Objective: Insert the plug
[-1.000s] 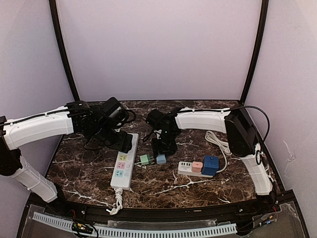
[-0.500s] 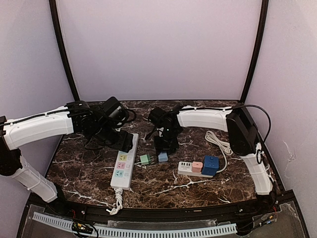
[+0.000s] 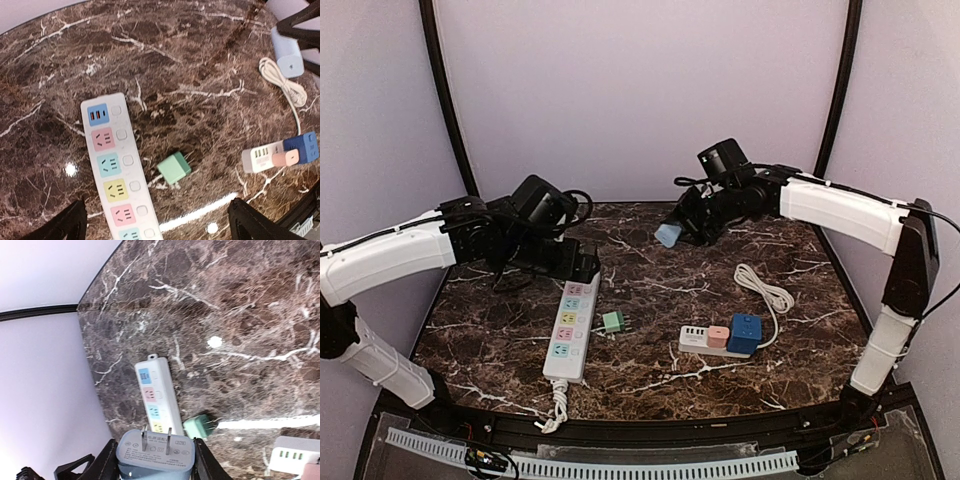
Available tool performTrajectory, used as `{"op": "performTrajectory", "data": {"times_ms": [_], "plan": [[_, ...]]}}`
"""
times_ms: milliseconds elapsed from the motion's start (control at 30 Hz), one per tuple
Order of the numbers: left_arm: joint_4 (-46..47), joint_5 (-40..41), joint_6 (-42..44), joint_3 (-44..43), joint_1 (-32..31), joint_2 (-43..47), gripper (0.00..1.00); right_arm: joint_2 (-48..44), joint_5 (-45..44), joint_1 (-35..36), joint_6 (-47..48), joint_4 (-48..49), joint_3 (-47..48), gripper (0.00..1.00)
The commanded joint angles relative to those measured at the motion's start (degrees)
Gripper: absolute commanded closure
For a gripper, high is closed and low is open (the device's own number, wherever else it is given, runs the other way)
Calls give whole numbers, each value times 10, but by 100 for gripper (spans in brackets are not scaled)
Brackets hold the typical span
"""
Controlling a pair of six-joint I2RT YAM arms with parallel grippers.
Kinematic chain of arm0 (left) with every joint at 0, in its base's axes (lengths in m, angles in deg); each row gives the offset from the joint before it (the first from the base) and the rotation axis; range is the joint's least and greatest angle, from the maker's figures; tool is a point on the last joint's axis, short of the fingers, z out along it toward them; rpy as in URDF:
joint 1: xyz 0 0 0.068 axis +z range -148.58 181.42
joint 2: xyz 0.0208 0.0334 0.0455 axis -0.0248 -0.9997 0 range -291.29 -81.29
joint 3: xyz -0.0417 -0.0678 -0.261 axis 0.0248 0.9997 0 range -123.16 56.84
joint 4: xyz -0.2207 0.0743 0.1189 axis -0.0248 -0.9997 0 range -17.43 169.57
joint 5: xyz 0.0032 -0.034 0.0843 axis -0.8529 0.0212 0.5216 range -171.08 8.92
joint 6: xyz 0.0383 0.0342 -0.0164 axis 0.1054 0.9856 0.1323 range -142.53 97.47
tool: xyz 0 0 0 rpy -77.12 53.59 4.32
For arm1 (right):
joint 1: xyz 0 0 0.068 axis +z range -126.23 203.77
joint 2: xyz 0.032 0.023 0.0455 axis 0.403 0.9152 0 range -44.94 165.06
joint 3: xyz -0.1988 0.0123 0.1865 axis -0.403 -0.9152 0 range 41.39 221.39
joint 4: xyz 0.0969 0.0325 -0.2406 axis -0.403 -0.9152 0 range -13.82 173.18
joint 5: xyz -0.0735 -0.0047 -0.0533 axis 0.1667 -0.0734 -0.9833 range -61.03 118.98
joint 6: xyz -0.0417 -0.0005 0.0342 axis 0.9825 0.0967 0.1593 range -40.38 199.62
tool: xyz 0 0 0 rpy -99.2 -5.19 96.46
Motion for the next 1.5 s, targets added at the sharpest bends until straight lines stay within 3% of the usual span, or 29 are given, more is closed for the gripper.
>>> {"op": "performTrajectory", "data": {"times_ms": [0,200,533,700,1200,1467], "plan": [[93,40,2,-2,1,34,1,-5,55,10,-136,114,-38,75],[228,12,22,19,1,41,1,-55,31,21,-234,152,-71,75],[321,-102,-3,-18,0,-38,6,-129,-24,52,-378,203,-151,74],[384,-141,-8,-30,-3,-71,10,-150,-45,60,-406,201,-157,75],[404,-204,-18,-66,-12,-128,22,-178,-47,64,-431,222,-186,75],[388,-190,-20,-115,-13,-172,42,-186,-51,66,-430,220,-191,75]]}}
